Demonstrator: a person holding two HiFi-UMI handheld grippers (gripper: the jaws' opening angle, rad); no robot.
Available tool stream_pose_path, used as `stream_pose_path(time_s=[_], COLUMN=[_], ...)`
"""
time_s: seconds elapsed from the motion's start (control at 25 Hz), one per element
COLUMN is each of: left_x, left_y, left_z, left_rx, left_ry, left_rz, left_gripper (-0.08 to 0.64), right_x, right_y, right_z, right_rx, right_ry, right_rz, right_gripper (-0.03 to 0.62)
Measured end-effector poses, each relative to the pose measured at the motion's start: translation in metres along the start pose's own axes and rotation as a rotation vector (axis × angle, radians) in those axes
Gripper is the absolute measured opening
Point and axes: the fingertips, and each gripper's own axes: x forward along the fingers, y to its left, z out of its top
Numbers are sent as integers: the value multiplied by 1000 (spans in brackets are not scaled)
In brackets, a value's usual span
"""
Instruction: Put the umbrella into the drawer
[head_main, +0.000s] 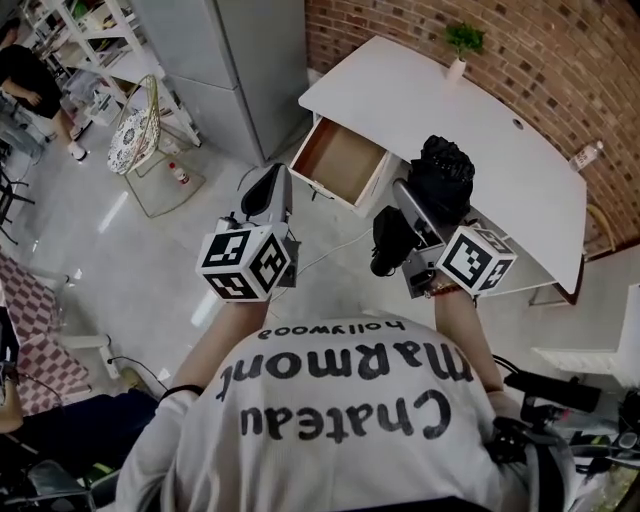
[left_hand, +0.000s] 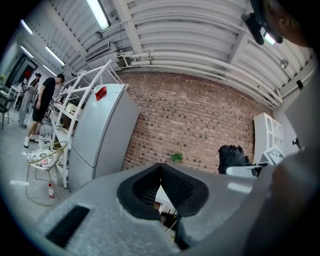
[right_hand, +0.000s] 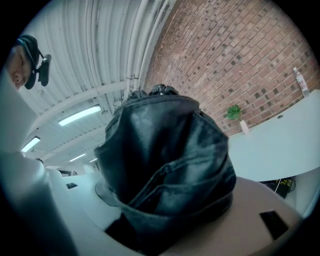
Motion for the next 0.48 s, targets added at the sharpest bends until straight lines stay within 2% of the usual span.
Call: stream_pose_path(time_s=[0.2, 0.48], left_x=[3, 9], left_y=[7, 25], left_z=[-10, -29], left_rx=[-2, -41], left_ry=[25, 45], left_rz=[-12, 12], left_gripper=[15, 15], right_x=[14, 41], right_y=[-2, -14], right_z=[-6, -11], right_rx=[-21, -33], right_ry=[22, 67], right_rz=[-7, 1], right_gripper=[293, 293])
